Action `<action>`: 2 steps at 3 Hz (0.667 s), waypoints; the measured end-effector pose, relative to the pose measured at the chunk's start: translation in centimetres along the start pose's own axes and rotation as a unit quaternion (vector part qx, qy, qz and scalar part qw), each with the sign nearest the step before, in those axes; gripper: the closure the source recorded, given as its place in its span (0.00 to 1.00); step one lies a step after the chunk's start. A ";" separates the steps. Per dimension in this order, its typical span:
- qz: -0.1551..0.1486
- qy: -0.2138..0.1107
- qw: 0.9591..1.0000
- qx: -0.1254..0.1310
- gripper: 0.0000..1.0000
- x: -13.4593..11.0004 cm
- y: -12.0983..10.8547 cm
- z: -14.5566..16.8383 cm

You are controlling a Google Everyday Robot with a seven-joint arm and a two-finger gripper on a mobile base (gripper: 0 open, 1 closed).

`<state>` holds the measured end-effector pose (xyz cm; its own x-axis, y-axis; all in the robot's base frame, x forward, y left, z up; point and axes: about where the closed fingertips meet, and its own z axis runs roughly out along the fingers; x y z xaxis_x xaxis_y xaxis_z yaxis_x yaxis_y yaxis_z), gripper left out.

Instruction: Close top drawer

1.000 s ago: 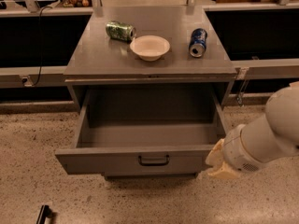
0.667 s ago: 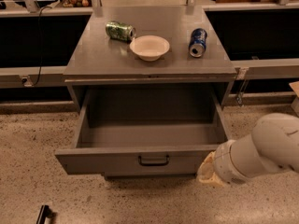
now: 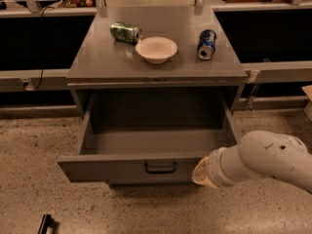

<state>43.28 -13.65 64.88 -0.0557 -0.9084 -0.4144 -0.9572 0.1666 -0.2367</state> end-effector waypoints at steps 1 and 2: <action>-0.008 -0.005 1.000 0.020 1.00 -0.3 -3.0 1.6; -0.008 -0.005 1.000 0.020 1.00 -0.3 -3.0 1.6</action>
Offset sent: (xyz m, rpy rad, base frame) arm 0.1323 -0.0058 -0.0022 -0.0324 -0.1359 -0.0142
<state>46.67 -13.27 64.27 -0.0368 -0.9070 -0.4194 -0.9457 0.1673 -0.2789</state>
